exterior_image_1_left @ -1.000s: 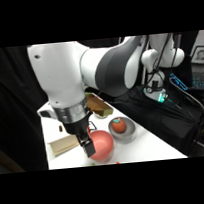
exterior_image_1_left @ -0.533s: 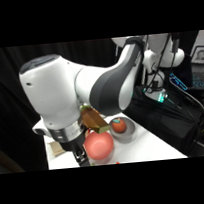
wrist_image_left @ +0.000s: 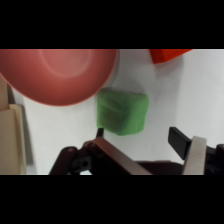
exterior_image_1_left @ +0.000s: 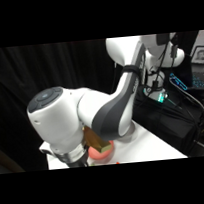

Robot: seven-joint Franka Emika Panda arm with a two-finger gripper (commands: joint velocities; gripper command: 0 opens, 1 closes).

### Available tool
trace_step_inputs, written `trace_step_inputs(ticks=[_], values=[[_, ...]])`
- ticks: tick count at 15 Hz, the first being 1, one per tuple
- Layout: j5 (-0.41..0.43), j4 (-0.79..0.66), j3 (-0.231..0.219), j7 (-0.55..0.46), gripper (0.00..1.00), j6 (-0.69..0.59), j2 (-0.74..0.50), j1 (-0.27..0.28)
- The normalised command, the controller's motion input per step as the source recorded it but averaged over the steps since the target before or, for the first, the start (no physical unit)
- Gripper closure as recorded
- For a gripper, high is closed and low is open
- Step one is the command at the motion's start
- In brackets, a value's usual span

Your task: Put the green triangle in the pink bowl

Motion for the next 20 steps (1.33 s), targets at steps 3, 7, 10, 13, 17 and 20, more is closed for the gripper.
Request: trace_step_inputs(ticks=[3, 7, 10, 13, 17, 20], values=[[0.119, 0.29, -0.019, 0.04, 0.00, 0.06, 0.25, 0.006], [0.116, 0.24, -0.004, 0.03, 0.00, 0.06, 0.20, 0.009], [0.095, 0.22, -0.011, 0.03, 0.00, 0.07, 0.19, 0.020], [0.101, 0.23, -0.008, 0.02, 0.16, 0.06, 0.17, 0.007], [0.099, 0.20, -0.007, 0.02, 0.50, 0.08, 0.12, 0.006], [0.087, 0.18, -0.013, 0.02, 0.71, 0.09, 0.11, 0.012]])
